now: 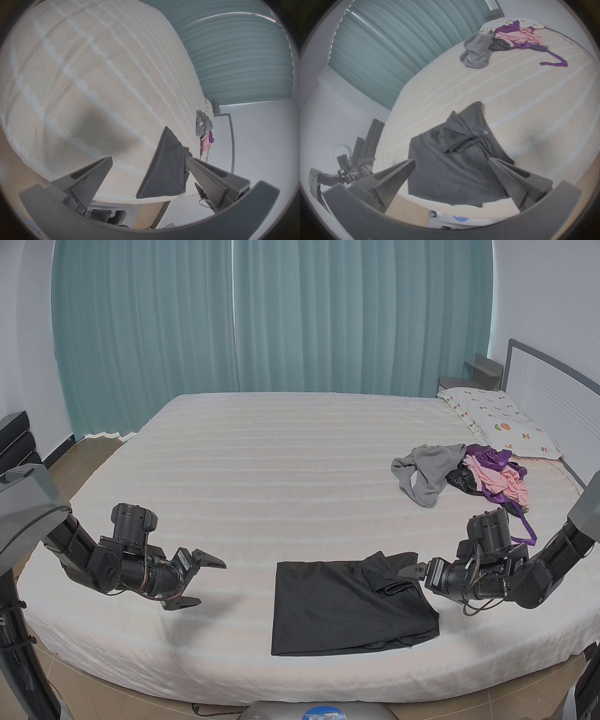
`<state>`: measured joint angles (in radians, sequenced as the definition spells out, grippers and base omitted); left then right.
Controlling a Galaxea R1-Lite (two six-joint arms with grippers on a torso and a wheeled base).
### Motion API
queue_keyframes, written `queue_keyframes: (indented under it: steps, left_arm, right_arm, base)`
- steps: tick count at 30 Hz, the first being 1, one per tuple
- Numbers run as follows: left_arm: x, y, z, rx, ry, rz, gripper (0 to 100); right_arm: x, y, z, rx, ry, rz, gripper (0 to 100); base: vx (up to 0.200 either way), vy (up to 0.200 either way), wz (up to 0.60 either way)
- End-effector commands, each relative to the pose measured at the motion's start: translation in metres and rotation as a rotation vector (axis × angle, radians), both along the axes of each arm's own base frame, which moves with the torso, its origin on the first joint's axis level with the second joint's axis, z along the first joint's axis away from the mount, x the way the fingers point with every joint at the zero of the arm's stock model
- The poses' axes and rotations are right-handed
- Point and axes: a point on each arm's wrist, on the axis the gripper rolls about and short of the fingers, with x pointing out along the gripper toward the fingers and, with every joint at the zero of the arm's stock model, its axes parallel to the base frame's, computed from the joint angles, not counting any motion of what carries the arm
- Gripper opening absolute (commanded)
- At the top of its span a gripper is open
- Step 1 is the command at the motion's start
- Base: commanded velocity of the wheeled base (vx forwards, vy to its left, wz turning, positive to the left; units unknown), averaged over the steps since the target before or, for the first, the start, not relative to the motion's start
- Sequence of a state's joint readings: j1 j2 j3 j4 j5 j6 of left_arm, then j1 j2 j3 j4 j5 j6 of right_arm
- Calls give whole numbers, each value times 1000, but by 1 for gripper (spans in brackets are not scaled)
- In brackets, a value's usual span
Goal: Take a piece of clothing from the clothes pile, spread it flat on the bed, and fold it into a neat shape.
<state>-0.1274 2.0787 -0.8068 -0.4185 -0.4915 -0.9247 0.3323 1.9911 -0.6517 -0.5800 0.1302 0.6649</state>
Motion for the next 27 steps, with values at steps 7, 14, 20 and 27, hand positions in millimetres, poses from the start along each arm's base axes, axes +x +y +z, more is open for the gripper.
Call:
queue_keyframes:
  steps: [7,14,20,27]
  left_arm:
    - [0,0,0,0,1,1,100]
    - [0,0,0,0,1,1,100]
    - [0,0,0,0,1,1,100]
    - [0,0,-1,1,2,0,100]
  right_arm:
    - [31,61,-42,26,69,85,100]
    - [36,79,-55,18,84,115,100]
    - [43,82,-59,10,92,115,100]
    - [68,78,-53,23,59,56,100]
  base:
    - [0,0,0]
    - [0,0,0]
    - [0,0,0]
    - [0,0,0]
